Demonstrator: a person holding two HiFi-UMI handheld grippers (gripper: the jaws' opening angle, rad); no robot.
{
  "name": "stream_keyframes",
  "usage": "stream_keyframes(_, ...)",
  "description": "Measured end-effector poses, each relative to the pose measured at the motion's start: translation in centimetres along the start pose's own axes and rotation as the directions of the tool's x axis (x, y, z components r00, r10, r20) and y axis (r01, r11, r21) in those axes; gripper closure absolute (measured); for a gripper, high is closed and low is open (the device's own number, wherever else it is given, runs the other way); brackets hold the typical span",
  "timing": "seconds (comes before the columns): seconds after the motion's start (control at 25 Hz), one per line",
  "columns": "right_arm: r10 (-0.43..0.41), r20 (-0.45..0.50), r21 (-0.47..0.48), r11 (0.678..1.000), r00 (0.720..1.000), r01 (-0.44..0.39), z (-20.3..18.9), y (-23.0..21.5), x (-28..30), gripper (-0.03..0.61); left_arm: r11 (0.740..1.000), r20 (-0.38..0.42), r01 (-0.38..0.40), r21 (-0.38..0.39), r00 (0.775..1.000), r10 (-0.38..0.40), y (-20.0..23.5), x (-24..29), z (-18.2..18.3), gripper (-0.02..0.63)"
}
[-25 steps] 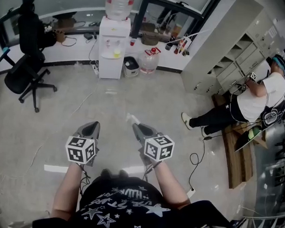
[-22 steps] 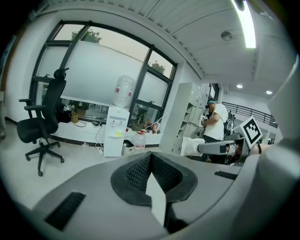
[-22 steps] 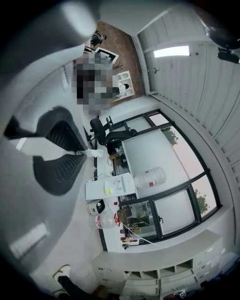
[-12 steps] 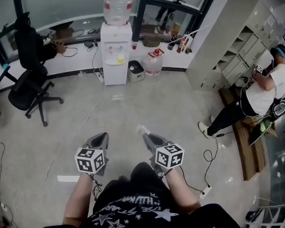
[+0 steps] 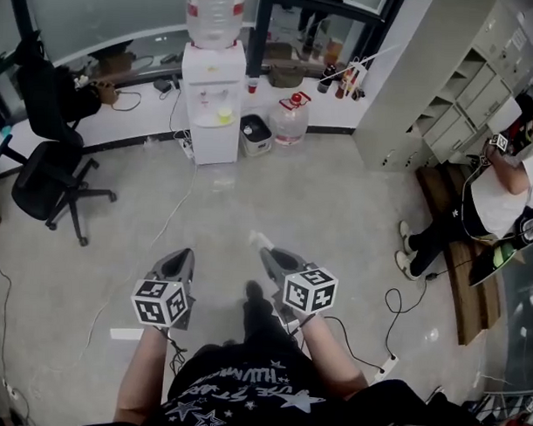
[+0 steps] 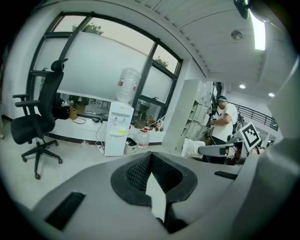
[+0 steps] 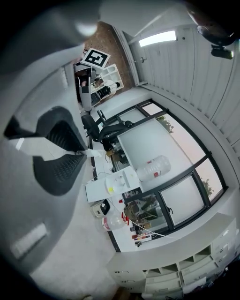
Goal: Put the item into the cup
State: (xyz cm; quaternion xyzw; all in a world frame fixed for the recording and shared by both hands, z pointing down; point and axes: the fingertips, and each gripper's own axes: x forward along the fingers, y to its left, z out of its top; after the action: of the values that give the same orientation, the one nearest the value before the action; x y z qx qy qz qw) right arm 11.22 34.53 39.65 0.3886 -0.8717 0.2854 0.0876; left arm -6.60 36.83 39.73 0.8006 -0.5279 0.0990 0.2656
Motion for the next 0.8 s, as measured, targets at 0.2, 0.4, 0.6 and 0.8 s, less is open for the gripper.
stream_keyframes(0.2,0.018,-0.024,0.018,1.0,1.0,-0.017,3.6,-4.9,4.1,0.558,1.0,-0.007,-0.026,-0.011,1.0,0.026,1.3,5.6,3.1,0.609)
stream_keyframes(0.4,0.036,-0.031,0.025,0.999,0.999,-0.035,7.8,-9.1,7.6,0.558,0.999,-0.007,-0.043,-0.025,0.999,0.043,2.2,11.0,6.3,0.61)
stream_keyframes(0.6,0.049,-0.05,0.035,0.998,0.998,-0.047,10.3,-13.0,10.0,0.558,0.997,-0.022,-0.072,-0.037,0.997,0.072,2.9,15.5,8.2,0.61)
stream_keyframes(0.8,0.08,-0.068,0.029,0.997,0.994,-0.078,12.6,-16.3,12.2,0.558,0.994,-0.004,-0.098,-0.051,0.995,0.098,3.3,19.2,10.7,0.609)
